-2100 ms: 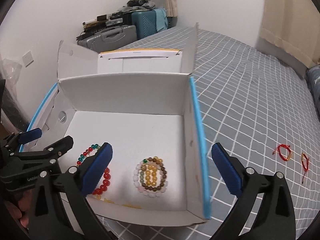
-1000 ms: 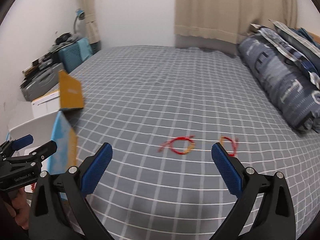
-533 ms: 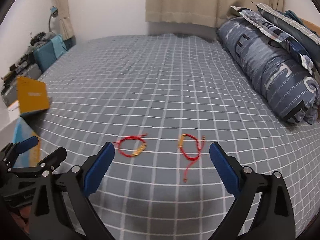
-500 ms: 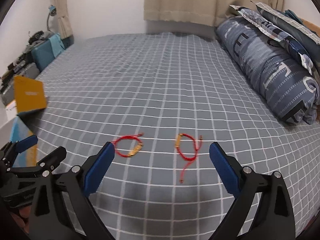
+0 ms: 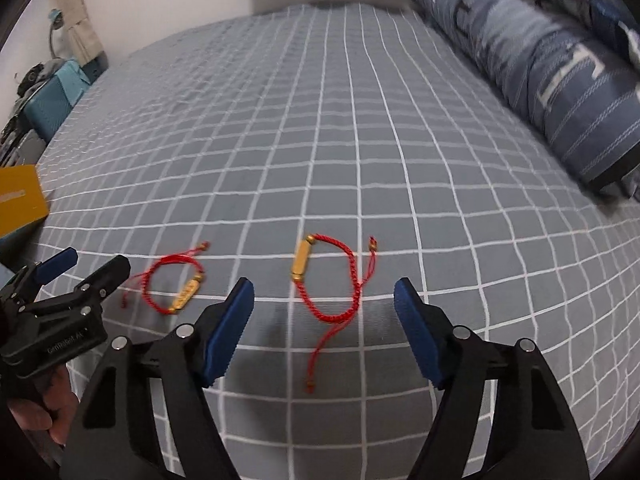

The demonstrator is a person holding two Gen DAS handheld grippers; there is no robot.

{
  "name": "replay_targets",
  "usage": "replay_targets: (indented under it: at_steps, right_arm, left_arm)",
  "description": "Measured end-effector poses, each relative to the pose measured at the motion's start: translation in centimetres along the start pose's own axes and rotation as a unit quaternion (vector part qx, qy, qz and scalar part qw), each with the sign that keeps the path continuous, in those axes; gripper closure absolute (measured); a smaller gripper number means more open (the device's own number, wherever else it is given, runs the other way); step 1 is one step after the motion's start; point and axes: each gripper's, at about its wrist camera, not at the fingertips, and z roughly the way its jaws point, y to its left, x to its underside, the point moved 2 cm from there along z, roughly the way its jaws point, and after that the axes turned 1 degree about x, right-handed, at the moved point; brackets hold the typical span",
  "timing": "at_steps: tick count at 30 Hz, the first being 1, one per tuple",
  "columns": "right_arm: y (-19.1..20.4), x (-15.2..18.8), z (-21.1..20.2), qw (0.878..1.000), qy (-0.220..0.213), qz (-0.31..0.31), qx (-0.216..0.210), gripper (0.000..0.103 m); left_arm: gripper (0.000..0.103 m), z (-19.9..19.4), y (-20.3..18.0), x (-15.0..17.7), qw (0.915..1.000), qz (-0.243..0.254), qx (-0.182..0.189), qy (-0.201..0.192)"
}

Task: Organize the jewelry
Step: 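Grasp one red string bracelet with the left tool while the right tool grasps the other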

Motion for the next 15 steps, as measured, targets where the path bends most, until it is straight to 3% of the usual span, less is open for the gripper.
replay_targets:
  at_steps: [5,7,10,13,15]
  right_arm:
    - [-1.1,0.1,2.8,0.999,0.036,0.016,0.017,0.047]
    - [-1.5,0.2,3.8,0.998,0.051,0.03,0.004,0.052]
    - [-2.0,0.1,4.8,0.997,0.062,0.043,0.001,0.058]
    - [-2.2,0.0,5.3,0.997,0.07,0.044,0.012,0.072]
    - [-2.3,-0.1,5.4,0.996,0.071,0.047,0.01,0.079]
  left_arm:
    - [0.007,2.6,0.6,0.6,0.9995,-0.015,0.009,0.026]
    - [0.007,3.3,0.6,0.6,0.9991,-0.016,0.015,0.037]
    - [0.014,4.0,0.5,0.9,0.9991,-0.009,0.004,0.041]
    - [0.029,4.3,0.5,1.0,0.999,-0.006,-0.005,0.044]
    - [0.048,4.1,0.7,1.0,0.9989,-0.004,-0.009,0.047]
